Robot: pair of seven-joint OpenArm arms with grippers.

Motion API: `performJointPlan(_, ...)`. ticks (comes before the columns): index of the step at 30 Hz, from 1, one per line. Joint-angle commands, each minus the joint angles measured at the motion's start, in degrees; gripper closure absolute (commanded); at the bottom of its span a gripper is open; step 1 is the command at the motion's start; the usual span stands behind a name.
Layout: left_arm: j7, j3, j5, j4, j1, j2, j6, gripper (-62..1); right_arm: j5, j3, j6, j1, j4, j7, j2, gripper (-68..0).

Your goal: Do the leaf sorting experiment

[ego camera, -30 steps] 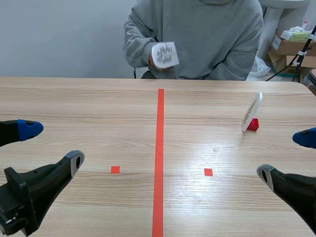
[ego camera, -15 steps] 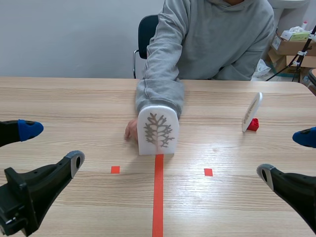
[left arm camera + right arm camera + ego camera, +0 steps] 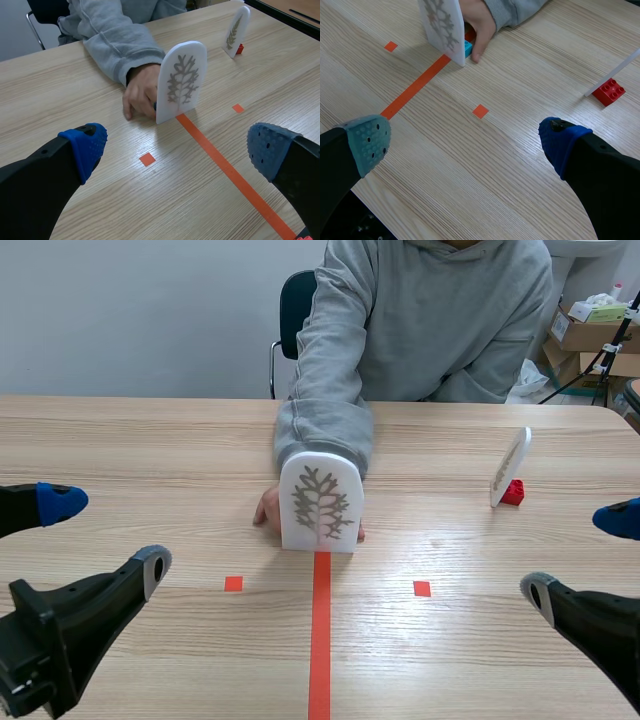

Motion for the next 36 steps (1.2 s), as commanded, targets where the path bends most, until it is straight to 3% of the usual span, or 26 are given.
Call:
performJointPlan(1,-0.9,-0.2,-0.5,0.9,0.0,0.3,-0.1,-60.2,0.7,-0.2,0.5,0.8,0.3,0.6,0.0,-60.8)
performJointPlan(36,0.6,-0.2,-0.5,0.9,0.0,0.3,-0.1,-60.2,-0.2,-0.2,0.5,0.8,0.3,0.3,0.0,-60.8)
